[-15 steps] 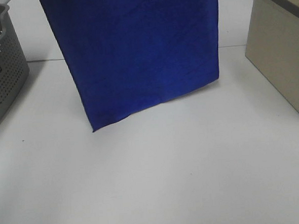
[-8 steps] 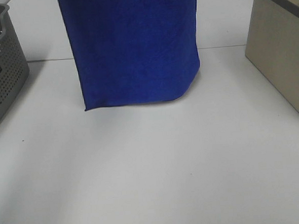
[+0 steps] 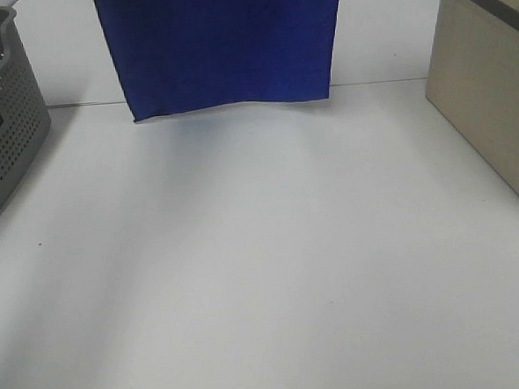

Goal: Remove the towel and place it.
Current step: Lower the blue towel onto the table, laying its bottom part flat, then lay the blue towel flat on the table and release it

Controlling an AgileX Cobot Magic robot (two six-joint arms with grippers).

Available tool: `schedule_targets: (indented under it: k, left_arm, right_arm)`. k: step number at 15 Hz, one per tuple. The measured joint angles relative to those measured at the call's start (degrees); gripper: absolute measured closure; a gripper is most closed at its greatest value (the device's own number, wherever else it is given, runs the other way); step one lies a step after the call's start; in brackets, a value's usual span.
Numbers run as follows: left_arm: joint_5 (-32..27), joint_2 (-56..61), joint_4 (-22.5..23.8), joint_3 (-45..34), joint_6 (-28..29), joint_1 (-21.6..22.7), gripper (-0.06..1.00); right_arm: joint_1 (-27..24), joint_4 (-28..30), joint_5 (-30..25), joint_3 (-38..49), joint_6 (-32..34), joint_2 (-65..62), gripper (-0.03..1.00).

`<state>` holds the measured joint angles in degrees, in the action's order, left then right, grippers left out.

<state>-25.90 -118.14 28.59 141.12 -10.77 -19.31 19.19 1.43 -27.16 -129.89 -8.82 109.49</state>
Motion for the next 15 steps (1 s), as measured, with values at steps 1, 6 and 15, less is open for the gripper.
schedule_targets:
  k: [1,6,15]
  left_arm:
    - [-4.8,0.0,-1.7,0.0,-1.0,-0.7,0.94]
    - [-41.8,1.0,-9.8,0.0,-2.5,-4.0,0.94]
    - [-43.2,17.9,-15.5,-24.1,-2.8,-3.8,0.94]
  right_arm:
    - [0.0,0.0,-2.2,0.0,0.0,0.0,0.95]
    - [0.1,-4.0,-29.2,0.0,0.0,-1.7,0.95]
    - [0.3,-11.6,-42.6,1.3,-1.5,-4.0,0.95]
